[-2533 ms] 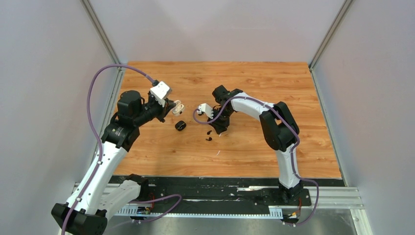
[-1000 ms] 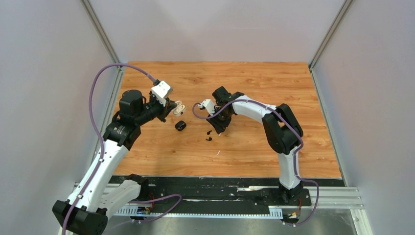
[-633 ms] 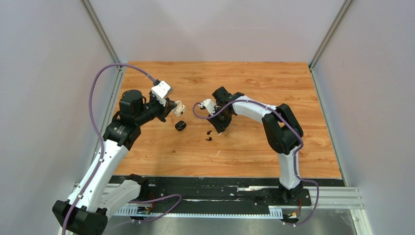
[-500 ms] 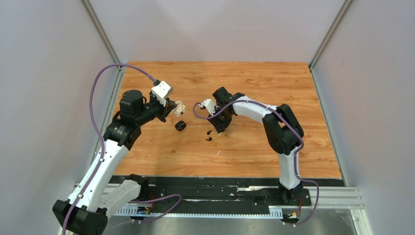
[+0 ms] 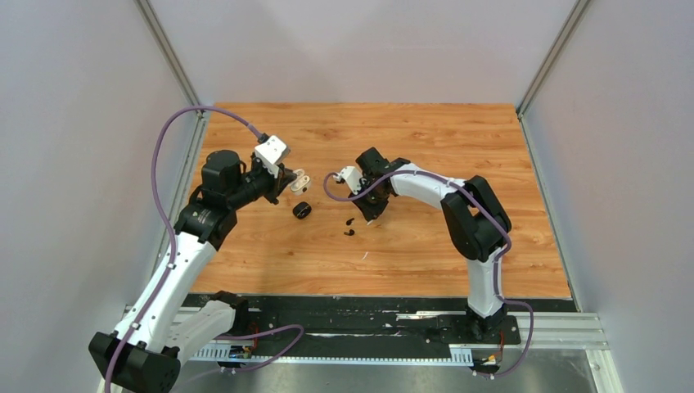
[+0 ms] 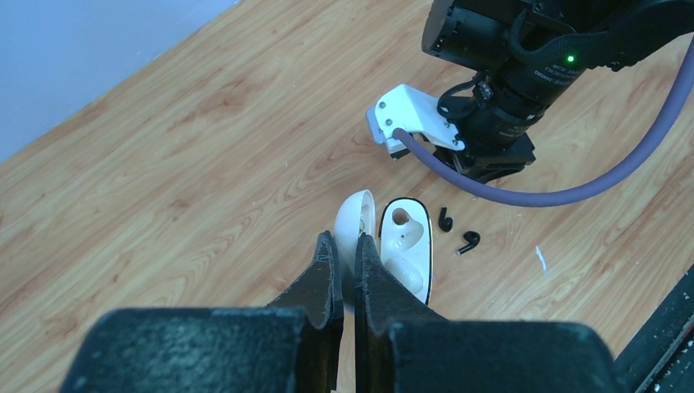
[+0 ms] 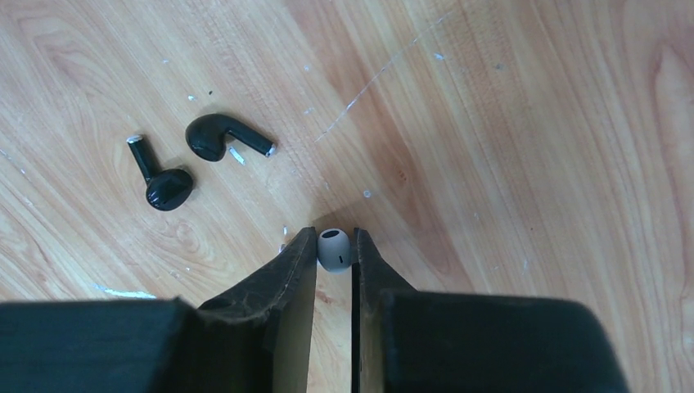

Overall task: Insert the wireless bluetooth earbuds into the charging case
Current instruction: Pick up the right earbud from the center of the board.

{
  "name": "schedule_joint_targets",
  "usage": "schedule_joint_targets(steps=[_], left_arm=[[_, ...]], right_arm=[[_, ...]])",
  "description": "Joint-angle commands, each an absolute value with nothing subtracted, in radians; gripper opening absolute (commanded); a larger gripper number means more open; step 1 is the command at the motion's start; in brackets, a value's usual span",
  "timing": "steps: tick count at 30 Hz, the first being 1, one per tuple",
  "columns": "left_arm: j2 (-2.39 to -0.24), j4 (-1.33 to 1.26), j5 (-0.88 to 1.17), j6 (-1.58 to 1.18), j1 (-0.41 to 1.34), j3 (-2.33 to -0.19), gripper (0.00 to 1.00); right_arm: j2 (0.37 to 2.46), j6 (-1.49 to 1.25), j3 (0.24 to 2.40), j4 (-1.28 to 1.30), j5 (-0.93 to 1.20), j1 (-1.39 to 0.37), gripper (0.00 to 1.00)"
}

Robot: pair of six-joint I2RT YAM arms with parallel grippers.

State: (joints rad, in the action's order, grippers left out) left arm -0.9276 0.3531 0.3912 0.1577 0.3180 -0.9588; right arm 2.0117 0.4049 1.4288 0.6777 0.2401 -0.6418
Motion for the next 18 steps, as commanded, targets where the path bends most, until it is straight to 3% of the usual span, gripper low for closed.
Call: schedule_joint_targets(steps=[1, 6, 13, 18], left_arm=[[-0.924, 0.298, 0.399, 0.139, 0.313, -0.952, 0.00], [-0.932, 0.292, 0.401, 0.140, 0.313, -0.950, 0.00], [-0.971, 0.300, 0.441, 0.154, 0.313, -0.966, 0.00], [-1.006, 0.277, 0.518, 0.185, 0.320, -0.988, 0.00]], right_arm=[[1.971, 0.382, 1.407, 0.673, 0.205, -0.659, 0.12], [1.920, 0.418, 1.423, 0.676, 0.191, -0.661, 0.00], [1.771, 0.567, 1.446, 0.761, 0.214, -0.666, 0.00], [1.491, 0.716, 1.296, 0.580, 0.288, -0.666, 0.00]])
